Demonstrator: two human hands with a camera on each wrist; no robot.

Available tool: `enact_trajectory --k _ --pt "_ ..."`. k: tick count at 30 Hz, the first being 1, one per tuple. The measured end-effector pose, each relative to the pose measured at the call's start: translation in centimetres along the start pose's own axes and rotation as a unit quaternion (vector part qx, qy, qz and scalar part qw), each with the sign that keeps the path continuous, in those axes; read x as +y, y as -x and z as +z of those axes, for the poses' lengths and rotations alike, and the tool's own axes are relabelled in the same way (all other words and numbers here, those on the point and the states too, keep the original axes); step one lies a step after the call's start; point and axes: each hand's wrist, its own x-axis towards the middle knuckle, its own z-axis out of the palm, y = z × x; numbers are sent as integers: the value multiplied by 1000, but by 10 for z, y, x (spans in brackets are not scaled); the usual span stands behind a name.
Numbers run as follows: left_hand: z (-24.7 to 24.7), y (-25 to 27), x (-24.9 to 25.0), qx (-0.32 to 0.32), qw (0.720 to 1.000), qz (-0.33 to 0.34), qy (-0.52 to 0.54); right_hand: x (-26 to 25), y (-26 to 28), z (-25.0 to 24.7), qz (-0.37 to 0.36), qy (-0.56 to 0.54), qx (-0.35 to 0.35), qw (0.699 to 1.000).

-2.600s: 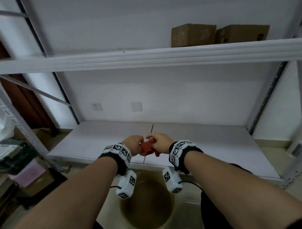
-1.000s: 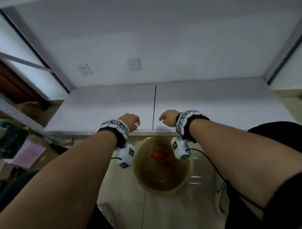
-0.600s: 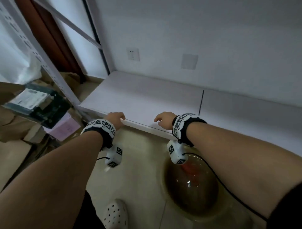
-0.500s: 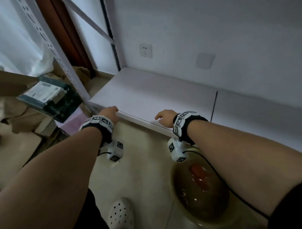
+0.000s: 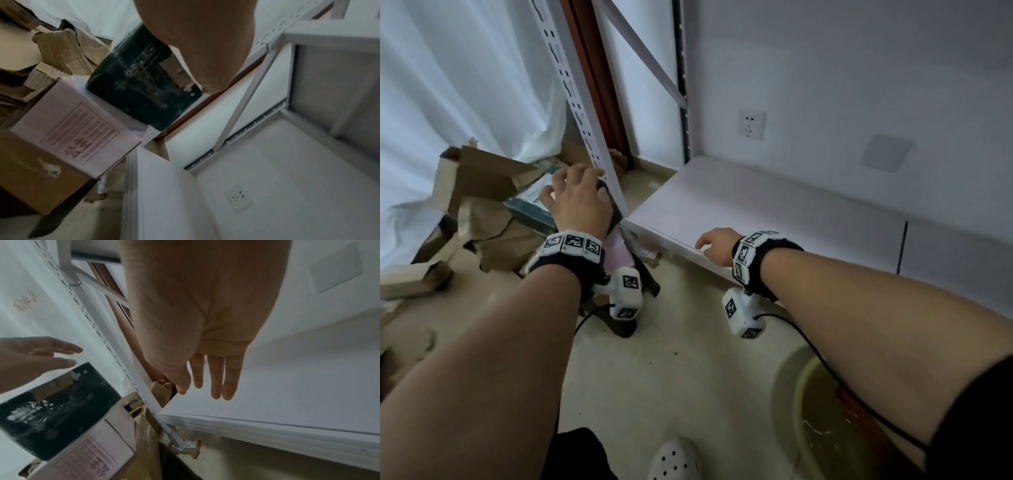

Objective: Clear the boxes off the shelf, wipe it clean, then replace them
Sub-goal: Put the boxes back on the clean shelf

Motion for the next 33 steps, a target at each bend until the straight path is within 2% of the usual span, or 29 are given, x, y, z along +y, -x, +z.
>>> enact_trajectory --k 4,6,10,14,19,23,24,27,29,30,33 --pt "-9 -6 -17 -104 985 -134 11 -12 0 -5 -3 4 3 1000" --pt "-7 -5 -22 -146 973 -178 11 -15 2 -7 1 13 -5 1000" --pt "-8 -5 -26 -180 957 -223 44 -20 4 -12 -3 16 10 1000" --pt "-8 -5 -32 -225 946 -222 70 -22 2 -14 -4 7 28 1000" --pt "-13 3 -20 -224 958 -169 64 -30 -3 -18 -11 0 32 999" --pt "-14 3 -19 -273 950 -139 59 -38 -8 -19 -22 -12 48 999" --pt "-15 2 -21 -260 952 -149 70 -41 -8 -19 -25 -14 50 998" --pt "-18 4 -27 -158 948 -237 141 -48 -9 -19 -36 -17 52 998" --pt "-19 9 -34 -122 920 -313 202 -49 -9 -19 -37 -17 53 998" --pt "-14 10 -39 -127 890 -361 246 -48 -9 -19 -36 -15 54 998" --pt "-5 7 -48 -142 774 -485 381 -45 -7 -18 -32 -12 54 998"
